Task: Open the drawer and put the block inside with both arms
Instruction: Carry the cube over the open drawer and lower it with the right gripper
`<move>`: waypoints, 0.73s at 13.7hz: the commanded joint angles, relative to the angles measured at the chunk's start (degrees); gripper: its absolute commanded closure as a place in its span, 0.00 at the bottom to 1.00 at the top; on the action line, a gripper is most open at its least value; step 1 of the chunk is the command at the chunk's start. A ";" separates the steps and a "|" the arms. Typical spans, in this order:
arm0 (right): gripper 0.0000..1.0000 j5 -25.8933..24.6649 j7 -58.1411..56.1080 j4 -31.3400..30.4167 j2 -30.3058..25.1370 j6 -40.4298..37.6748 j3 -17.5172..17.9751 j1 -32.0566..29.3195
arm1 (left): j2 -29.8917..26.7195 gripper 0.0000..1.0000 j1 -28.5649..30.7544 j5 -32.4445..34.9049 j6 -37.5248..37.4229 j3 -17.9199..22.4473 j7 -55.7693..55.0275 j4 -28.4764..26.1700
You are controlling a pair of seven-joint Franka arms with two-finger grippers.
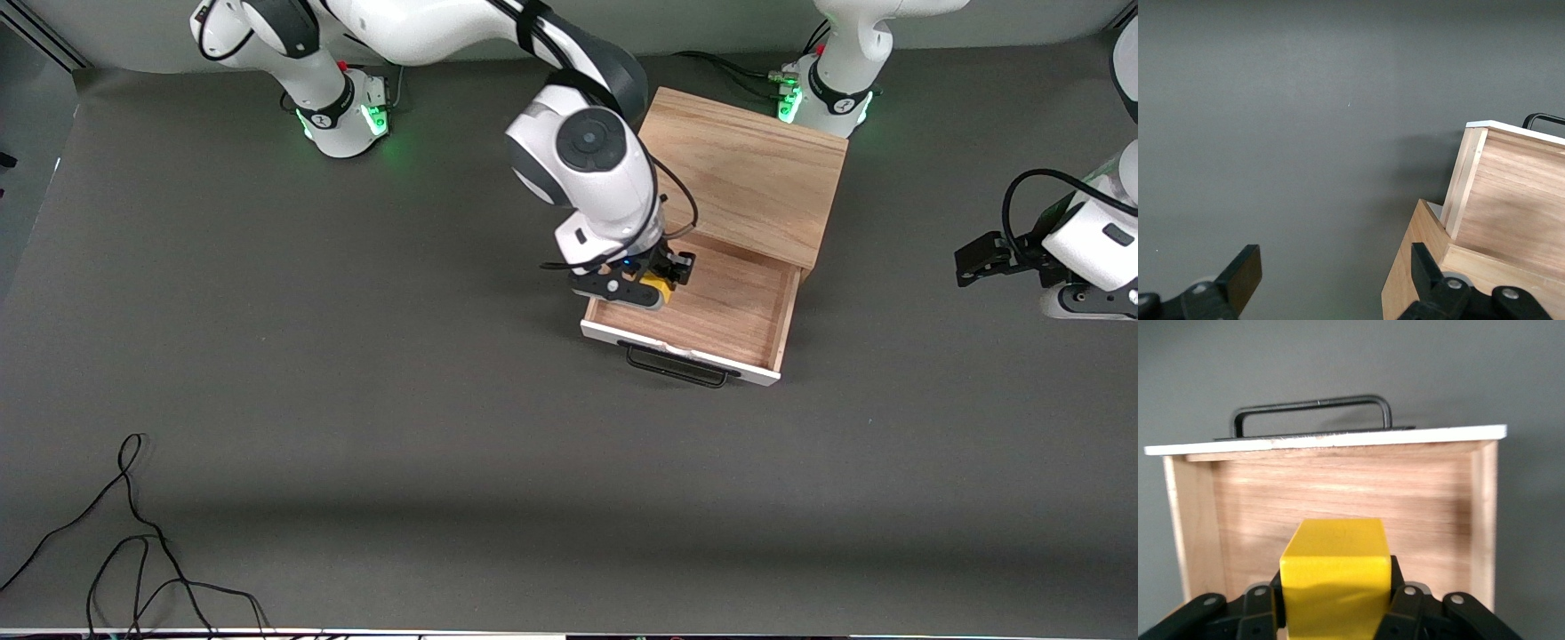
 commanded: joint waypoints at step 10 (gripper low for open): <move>0.54 -0.25 9.57 1.28 7.13 1.89 -0.71 4.94 | -1.23 0.00 -1.13 -1.25 -0.86 1.27 3.56 -1.05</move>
